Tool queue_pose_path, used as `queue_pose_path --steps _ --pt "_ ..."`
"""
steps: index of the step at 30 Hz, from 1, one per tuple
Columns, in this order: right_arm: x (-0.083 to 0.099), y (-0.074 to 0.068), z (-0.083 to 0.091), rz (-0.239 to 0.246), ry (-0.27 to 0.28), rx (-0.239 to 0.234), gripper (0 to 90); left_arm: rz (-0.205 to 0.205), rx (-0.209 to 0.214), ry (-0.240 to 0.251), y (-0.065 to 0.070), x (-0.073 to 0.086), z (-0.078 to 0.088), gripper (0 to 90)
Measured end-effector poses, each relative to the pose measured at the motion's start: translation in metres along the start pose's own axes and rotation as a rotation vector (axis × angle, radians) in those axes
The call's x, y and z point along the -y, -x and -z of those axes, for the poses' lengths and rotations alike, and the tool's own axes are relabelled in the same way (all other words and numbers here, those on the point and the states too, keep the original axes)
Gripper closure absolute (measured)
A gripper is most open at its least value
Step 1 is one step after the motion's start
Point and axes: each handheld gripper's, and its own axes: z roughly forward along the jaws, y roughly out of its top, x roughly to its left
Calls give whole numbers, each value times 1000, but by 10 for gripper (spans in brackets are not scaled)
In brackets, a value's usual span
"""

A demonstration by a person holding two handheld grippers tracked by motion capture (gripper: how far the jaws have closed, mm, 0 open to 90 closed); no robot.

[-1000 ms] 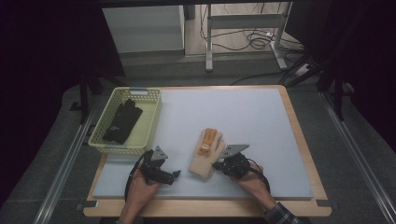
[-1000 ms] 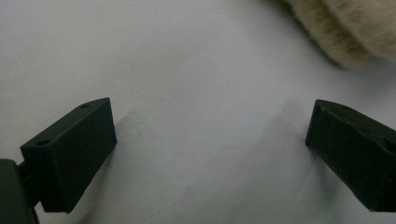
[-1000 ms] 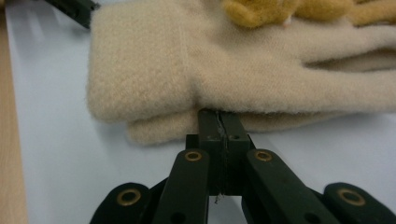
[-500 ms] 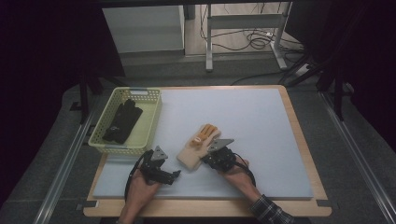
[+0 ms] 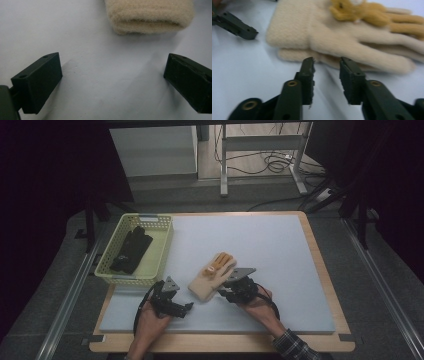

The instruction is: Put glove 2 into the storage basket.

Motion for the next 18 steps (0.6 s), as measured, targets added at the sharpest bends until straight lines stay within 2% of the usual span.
queue_pose_path --steps 9,18 --pt "7 17 24 -39 18 50 397 3 0 2 0 0 0 18" --pt "22 32 46 -64 16 98 275 4 1 2 0 0 0 17"
